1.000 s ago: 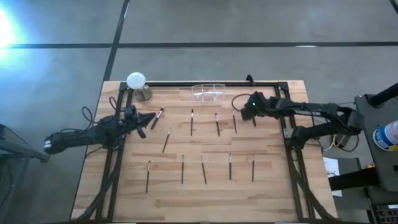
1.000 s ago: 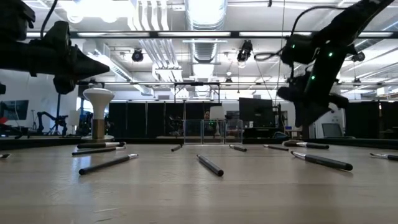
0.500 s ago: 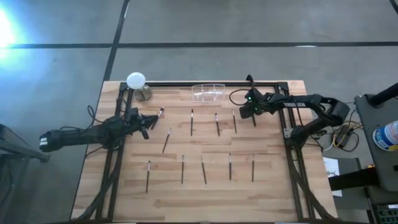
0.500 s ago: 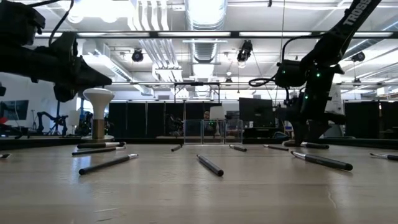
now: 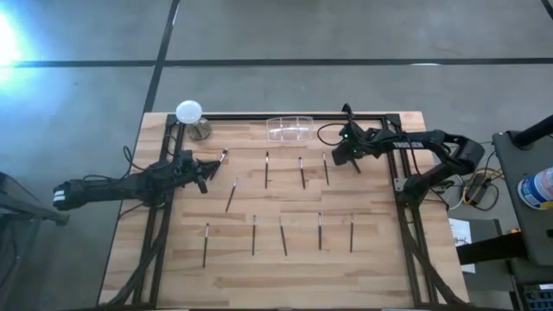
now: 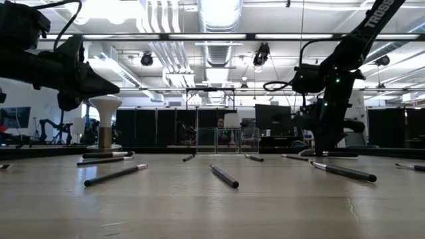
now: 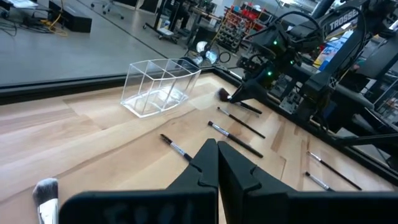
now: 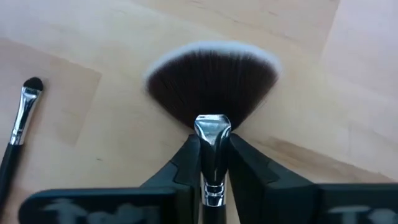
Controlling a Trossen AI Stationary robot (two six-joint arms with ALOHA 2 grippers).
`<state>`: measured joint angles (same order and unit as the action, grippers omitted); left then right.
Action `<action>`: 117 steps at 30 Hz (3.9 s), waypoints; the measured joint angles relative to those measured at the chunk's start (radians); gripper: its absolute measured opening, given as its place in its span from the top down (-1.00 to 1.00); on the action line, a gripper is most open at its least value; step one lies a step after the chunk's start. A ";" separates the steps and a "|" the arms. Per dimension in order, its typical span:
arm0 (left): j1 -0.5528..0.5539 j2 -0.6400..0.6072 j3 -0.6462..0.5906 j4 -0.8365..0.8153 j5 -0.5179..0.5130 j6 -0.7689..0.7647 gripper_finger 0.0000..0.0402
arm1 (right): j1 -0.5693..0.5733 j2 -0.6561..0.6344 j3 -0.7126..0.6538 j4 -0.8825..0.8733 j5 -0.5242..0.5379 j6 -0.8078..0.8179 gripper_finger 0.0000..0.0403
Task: Pick & Place Makeup Brushes
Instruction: Put the black highlighter brush into the transparent organizer
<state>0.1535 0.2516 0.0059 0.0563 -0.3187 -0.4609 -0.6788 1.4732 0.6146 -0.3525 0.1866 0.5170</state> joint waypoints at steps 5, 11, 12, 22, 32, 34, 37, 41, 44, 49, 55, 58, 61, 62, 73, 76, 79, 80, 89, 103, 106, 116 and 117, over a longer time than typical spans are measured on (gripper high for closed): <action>0.000 0.000 0.000 0.006 0.000 0.015 1.00 | 0.001 -0.079 -0.002 -0.006 -0.024 -0.052 0.68; 0.000 0.000 0.000 0.012 -0.001 0.024 1.00 | 0.034 -0.211 -0.006 0.063 -0.034 -0.110 0.70; 0.000 0.000 0.000 0.014 -0.001 0.029 1.00 | 0.044 -0.230 -0.010 0.093 -0.042 -0.123 0.71; 0.000 0.000 0.000 0.040 -0.001 0.067 1.00 | 0.149 -0.296 -0.134 0.583 -0.119 -0.272 0.74; 0.000 0.000 0.000 0.040 -0.001 0.075 1.00 | 0.172 -0.126 -0.186 0.959 -0.109 -0.297 0.96; 0.000 0.000 0.000 0.040 -0.001 0.075 1.00 | 0.171 -0.099 -0.162 0.979 -0.108 -0.316 0.96; 0.000 0.000 0.000 0.040 -0.001 0.075 1.00 | 0.171 -0.066 -0.126 0.982 -0.105 -0.337 0.96; 0.000 0.000 0.000 0.040 -0.001 0.075 1.00 | 0.172 -0.052 -0.083 0.888 -0.106 -0.337 0.96; 0.000 0.000 0.000 0.040 -0.001 0.076 1.00 | 0.179 -0.056 -0.033 0.682 -0.106 -0.328 0.96; 0.000 0.000 0.000 0.041 -0.001 0.087 1.00 | 0.183 -0.038 0.057 0.427 -0.109 -0.354 0.86; 0.000 0.000 0.000 0.041 0.012 0.085 1.00 | 0.183 0.029 0.149 0.163 -0.142 -0.433 0.52; 0.000 0.000 0.000 0.041 0.012 0.085 1.00 | 0.183 0.085 0.173 0.141 -0.190 -0.478 0.34; 0.000 0.000 0.000 0.041 0.012 0.078 1.00 | 0.181 0.142 0.209 0.117 -0.195 -0.525 0.24; 0.000 0.000 0.000 0.041 0.012 0.073 1.00 | 0.181 0.165 0.223 0.104 -0.195 -0.535 0.23; 0.001 0.000 0.000 0.040 0.010 0.068 1.00 | 0.181 0.324 0.355 -0.014 -0.194 -0.609 0.48; 0.002 0.000 0.000 0.040 -0.005 0.068 1.00 | 0.181 0.339 0.363 -0.020 -0.214 -0.623 0.64; 0.002 0.002 0.000 0.040 -0.012 0.072 1.00 | 0.180 0.341 0.363 -0.019 -0.234 -0.636 0.79; 0.002 0.004 0.000 0.041 -0.012 0.073 1.00 | 0.180 0.338 0.363 -0.019 -0.236 -0.637 0.83; 0.002 0.007 0.000 0.063 -0.016 0.040 1.00 | 0.184 0.209 0.326 0.041 -0.240 -0.622 0.85; 0.002 0.088 0.000 0.335 0.053 0.054 1.00 | 0.246 -0.020 0.024 0.815 -0.303 -0.477 0.85; 0.002 0.155 0.000 0.442 0.109 0.063 1.00 | 0.279 -0.015 -0.003 0.946 -0.304 -0.464 0.85; 0.002 0.438 0.041 0.733 0.124 0.080 0.96 | 0.412 0.105 0.025 1.216 -0.304 -0.407 0.86; 0.002 0.466 0.063 0.746 0.124 0.083 0.93 | 0.425 0.126 0.039 1.235 -0.304 -0.405 0.86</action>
<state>0.1555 0.7174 0.0690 0.8021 -0.1947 -0.3774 -0.2534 1.5996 0.6533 0.8829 -0.1173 0.1123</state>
